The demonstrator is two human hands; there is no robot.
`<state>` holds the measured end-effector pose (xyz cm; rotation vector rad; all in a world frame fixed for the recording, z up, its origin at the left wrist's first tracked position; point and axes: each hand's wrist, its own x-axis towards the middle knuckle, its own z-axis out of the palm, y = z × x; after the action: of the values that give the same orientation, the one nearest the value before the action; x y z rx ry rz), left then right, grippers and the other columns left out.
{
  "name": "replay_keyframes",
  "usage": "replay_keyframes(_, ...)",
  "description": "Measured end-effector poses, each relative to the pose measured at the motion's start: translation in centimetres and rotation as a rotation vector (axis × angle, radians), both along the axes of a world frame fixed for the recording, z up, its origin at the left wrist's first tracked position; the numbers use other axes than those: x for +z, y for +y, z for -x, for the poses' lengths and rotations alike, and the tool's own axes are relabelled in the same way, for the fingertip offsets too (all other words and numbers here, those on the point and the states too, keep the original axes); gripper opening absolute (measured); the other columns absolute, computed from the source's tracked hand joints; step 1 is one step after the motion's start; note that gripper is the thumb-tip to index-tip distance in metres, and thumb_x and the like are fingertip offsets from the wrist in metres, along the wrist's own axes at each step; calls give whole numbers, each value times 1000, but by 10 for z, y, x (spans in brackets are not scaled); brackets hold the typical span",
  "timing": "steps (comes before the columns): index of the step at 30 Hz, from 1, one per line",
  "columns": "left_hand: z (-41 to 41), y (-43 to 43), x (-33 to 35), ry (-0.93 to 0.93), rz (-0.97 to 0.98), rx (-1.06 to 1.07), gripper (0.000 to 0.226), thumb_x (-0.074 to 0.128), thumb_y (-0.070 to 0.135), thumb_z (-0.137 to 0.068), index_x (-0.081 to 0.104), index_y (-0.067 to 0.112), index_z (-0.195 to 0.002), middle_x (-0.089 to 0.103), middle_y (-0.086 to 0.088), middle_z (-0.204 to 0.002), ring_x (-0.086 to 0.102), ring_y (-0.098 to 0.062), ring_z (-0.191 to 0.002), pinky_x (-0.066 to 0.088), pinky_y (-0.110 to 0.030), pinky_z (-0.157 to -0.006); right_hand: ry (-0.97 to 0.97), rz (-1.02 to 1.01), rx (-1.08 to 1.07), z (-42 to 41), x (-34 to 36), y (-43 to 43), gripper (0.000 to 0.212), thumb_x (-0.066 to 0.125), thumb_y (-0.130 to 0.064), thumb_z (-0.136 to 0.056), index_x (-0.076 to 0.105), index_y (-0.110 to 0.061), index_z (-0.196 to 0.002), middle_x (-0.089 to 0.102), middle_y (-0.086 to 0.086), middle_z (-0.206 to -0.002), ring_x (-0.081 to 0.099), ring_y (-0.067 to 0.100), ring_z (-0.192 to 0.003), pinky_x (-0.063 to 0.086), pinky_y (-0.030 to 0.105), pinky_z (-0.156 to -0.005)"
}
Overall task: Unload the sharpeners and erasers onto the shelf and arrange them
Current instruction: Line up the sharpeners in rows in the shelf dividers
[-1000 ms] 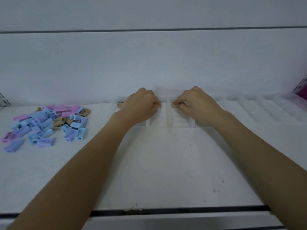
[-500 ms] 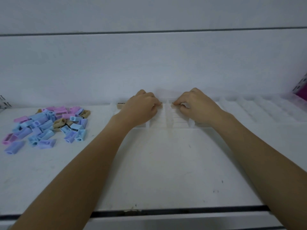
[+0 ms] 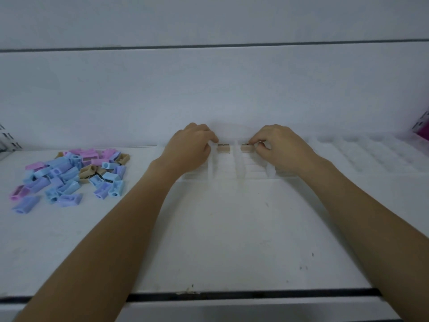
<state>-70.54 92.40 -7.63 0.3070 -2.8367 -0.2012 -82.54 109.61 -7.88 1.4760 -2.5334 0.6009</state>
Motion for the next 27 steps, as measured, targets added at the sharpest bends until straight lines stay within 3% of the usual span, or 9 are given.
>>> replay_keyframes(5, -1, -2, -2, -22, -8, -39, 37, 35, 12, -93, 62, 19, -117, 53, 5, -127, 41, -18, -116, 37, -34, -94, 30, -59, 26, 2, -4, -2, 25, 44, -3, -83, 69, 2, -87, 68, 19, -87, 55, 32, -87, 49, 45, -75)
replay_keyframes(10, -1, 2, -1, -54, 25, -59, 37, 35, 17, -94, 61, 21, -120, 50, 4, -130, 39, -18, -118, 34, -34, -95, 58, -74, 42, 5, -6, -4, 23, 44, -3, -78, 66, 7, -82, 64, 26, -82, 58, 40, -80, 49, 45, -70)
replay_keyframes(15, 0, 1, -2, -29, 15, -64, 37, 35, 15, -93, 60, 18, -120, 51, 3, -130, 43, -18, -116, 36, -34, -94, 41, -17, 49, 2, -5, 0, 25, 45, -2, -83, 69, 0, -87, 68, 17, -89, 58, 35, -81, 48, 43, -74)
replay_keyframes(18, -3, -3, 3, 40, -8, -50, 35, 36, 13, -92, 60, 16, -118, 53, 1, -129, 45, -19, -117, 38, -36, -97, 15, 45, 8, -2, 0, 3, 29, 44, -2, -87, 68, -5, -104, 66, 9, -109, 54, 27, -100, 44, 34, -85)
replay_keyframes(23, -14, -21, 25, 216, -77, 22, 33, 39, 10, -92, 60, 14, -117, 55, -3, -127, 46, -22, -117, 36, -34, -99, 9, 183, -31, -10, 12, 6, 32, 44, -3, -90, 63, -10, -115, 60, 3, -120, 46, 22, -114, 32, 20, -87)
replay_keyframes(27, -34, -43, 44, 203, -37, 32, 32, 42, 9, -92, 59, 14, -119, 55, -5, -128, 46, -23, -118, 33, -33, -100, 62, 127, 40, -25, 20, -8, 33, 44, -5, -89, 61, -11, -117, 60, 5, -121, 46, 25, -114, 35, 28, -91)
